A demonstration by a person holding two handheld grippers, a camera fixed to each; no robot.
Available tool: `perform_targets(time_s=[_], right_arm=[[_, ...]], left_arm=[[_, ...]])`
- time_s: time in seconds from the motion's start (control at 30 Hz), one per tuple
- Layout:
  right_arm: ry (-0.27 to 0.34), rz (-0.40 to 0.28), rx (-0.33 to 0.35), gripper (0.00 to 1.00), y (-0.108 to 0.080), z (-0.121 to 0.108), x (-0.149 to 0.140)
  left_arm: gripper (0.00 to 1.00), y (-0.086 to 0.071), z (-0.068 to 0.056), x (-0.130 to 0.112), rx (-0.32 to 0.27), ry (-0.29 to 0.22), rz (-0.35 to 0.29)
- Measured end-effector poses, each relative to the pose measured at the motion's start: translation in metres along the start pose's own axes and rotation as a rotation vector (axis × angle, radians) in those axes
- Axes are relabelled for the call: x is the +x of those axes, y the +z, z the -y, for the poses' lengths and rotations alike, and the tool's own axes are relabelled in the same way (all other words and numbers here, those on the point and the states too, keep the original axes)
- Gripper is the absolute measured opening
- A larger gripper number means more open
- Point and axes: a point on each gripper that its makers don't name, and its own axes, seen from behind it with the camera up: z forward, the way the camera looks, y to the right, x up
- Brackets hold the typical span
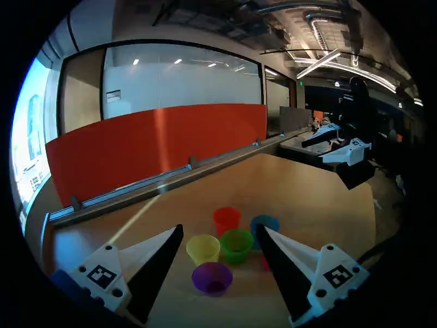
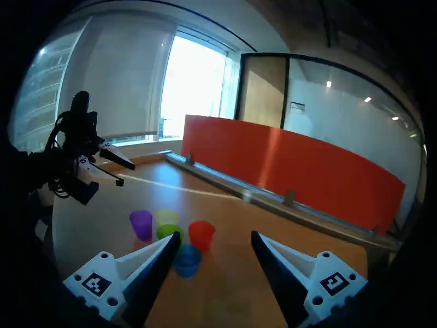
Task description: Pour water
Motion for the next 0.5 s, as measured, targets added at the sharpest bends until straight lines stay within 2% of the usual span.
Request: perform_targets(time_s=[0.2,0.5], right_arm=[[0.008,0.014,0.005,1.00,0.002,-0.001,-0.007],[0.005,0.034,0.019,1.00,0.007,0.002,-0.017]], left_arm=[[0.99,0.009,-0.005,-0.010,-0.025,0.002,0.024],[0.99,0.023,-0.021,-0.029,-0.074,0.035,0.065]])
